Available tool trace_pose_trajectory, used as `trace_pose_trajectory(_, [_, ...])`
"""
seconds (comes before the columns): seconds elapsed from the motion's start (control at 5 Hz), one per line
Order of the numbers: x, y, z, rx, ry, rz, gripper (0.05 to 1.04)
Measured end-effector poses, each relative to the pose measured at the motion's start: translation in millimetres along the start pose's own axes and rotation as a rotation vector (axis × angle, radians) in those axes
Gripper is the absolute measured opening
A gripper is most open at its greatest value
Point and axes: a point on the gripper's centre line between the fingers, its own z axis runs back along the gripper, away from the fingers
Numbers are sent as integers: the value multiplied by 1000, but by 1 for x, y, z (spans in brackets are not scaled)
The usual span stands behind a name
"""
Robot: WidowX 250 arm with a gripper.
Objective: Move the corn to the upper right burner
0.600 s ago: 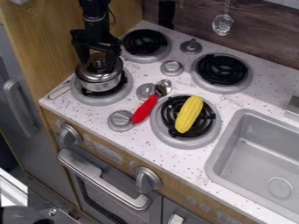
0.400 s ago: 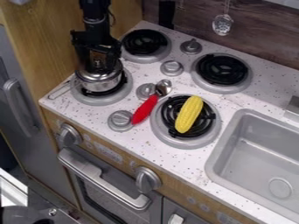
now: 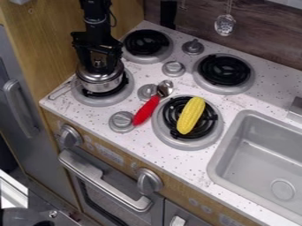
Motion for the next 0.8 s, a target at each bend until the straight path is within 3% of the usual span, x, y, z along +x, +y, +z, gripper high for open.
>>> trace_pose_trajectory(0.2, [2,-2,3,-8,-14,2,997])
trace_pose_trajectory(0.6, [14,-23,47,-17,-127,-42,997])
trace_pose_trajectory(0.8, [12,-37,52,-20,-140,-80,997])
